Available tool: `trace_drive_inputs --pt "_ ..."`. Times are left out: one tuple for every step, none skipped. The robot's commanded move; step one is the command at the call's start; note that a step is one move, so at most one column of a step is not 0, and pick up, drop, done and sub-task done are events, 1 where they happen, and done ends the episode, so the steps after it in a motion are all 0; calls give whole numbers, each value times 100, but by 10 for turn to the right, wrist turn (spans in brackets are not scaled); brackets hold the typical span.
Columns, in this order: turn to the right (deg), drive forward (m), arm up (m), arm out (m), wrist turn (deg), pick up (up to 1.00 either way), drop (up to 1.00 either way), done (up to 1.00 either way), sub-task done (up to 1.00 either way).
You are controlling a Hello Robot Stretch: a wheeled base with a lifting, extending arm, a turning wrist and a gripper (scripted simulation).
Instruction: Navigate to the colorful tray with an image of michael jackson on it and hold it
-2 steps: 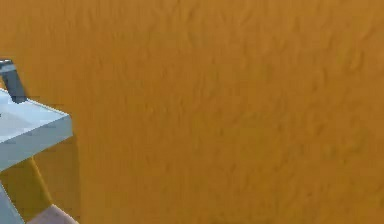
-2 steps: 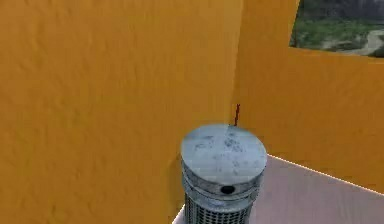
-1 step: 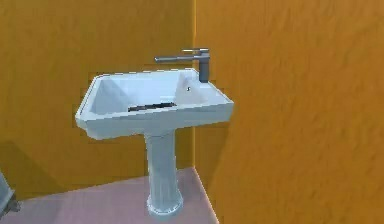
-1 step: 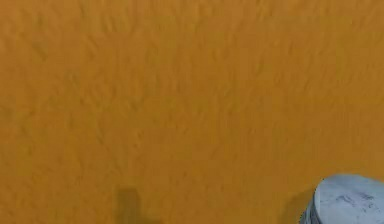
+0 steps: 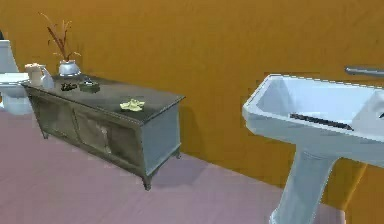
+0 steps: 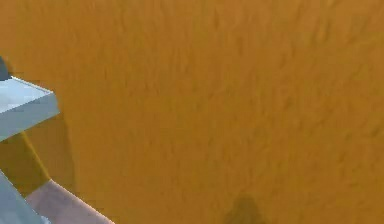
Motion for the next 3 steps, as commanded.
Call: trace_drive_inputs --pt "-450 0 0 0 0 0 0 0 0" --pt "-120 0 0 0 0 0 0 0 0" --pt "0 15 0 0 0 0 0 0 0"
